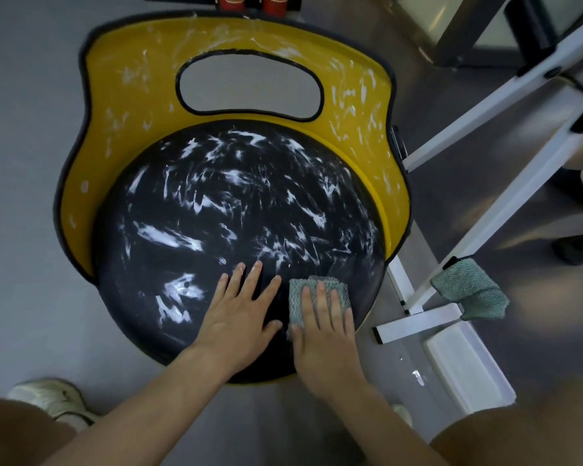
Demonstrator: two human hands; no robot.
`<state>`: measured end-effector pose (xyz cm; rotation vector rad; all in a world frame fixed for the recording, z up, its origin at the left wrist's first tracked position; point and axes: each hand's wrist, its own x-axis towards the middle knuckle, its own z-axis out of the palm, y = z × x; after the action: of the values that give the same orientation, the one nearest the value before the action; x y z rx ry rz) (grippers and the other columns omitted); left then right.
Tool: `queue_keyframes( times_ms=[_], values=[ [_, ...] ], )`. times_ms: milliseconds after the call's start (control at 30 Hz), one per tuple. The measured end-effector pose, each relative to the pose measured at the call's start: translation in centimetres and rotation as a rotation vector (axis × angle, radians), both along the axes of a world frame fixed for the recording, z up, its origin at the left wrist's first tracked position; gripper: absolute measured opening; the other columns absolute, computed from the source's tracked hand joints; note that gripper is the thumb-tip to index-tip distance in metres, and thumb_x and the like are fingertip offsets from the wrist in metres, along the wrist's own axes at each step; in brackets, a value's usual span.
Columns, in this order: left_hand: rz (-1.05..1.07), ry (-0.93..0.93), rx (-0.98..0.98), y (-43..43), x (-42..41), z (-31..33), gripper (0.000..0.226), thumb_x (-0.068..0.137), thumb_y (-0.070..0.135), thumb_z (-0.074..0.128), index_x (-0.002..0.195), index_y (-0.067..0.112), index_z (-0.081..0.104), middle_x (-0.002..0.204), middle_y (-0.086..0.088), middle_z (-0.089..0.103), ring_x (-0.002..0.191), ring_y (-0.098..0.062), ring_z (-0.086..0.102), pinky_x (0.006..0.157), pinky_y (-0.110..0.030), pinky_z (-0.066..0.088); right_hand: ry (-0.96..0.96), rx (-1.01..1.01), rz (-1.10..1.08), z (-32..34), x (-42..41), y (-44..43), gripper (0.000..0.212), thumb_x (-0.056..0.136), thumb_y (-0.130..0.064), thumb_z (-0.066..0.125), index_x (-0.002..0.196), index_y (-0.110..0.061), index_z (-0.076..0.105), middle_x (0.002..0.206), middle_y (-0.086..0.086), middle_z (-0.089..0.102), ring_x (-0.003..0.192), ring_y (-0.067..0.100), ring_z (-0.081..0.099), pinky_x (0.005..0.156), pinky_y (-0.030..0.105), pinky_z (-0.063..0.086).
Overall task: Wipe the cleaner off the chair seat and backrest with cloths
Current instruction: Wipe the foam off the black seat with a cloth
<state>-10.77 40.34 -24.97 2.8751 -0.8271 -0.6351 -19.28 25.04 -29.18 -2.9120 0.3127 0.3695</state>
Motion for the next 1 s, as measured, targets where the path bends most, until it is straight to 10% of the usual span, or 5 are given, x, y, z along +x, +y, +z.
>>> queue_keyframes(
  times_ms=[233,500,633,1000],
  values=[
    [0.015,-0.021,-0.015,0.2,-0.4,-0.2,0.074,0.104,0.056,0.034,0.160,0.033,-0.006,0.167,-0.006,-0.018,0.153,-0.030,-0.018,0.125,-0.047,-0.008,0.078,-0.018,0.013,1.3,3.3,-1.9,0.077,0.082,-0.057,-0.020,0.152,-0.027,-0.027,0.162,0.001,-0.029,0.152,0.025,-0.023,0.119,0.045,-0.017],
    [0.021,-0.078,-0.014,1.3,-1.1,-0.4,0.070,0.101,0.056,0.037,0.161,0.029,0.013,0.169,-0.011,0.003,0.155,-0.032,0.003,0.126,-0.047,0.003,0.026,-0.063,0.194,1.8,-1.5,0.1,0.072,0.089,-0.045,0.036,0.149,-0.007,0.046,0.154,0.020,0.042,0.140,0.042,0.042,0.109,0.052,0.026],
    [-0.009,-0.058,0.069,3.2,-1.6,0.0,0.071,0.089,0.057,0.035,0.151,0.022,0.044,0.156,-0.016,0.042,0.143,-0.037,0.039,0.114,-0.048,0.022,-0.032,-0.134,0.309,1.4,1.5,-1.4,0.068,0.091,-0.044,0.036,0.148,-0.011,0.048,0.154,0.015,0.045,0.139,0.039,0.045,0.108,0.051,0.025],
    [-0.085,-0.188,0.038,5.0,-0.1,0.7,0.074,0.092,0.059,0.035,0.155,0.020,0.038,0.160,-0.014,0.035,0.148,-0.035,0.031,0.112,-0.047,0.023,-0.065,-0.077,0.514,1.0,1.4,0.8,0.070,0.083,-0.043,0.040,0.146,-0.016,0.052,0.153,0.011,0.046,0.138,0.036,0.047,0.112,0.051,0.039]
  ],
)
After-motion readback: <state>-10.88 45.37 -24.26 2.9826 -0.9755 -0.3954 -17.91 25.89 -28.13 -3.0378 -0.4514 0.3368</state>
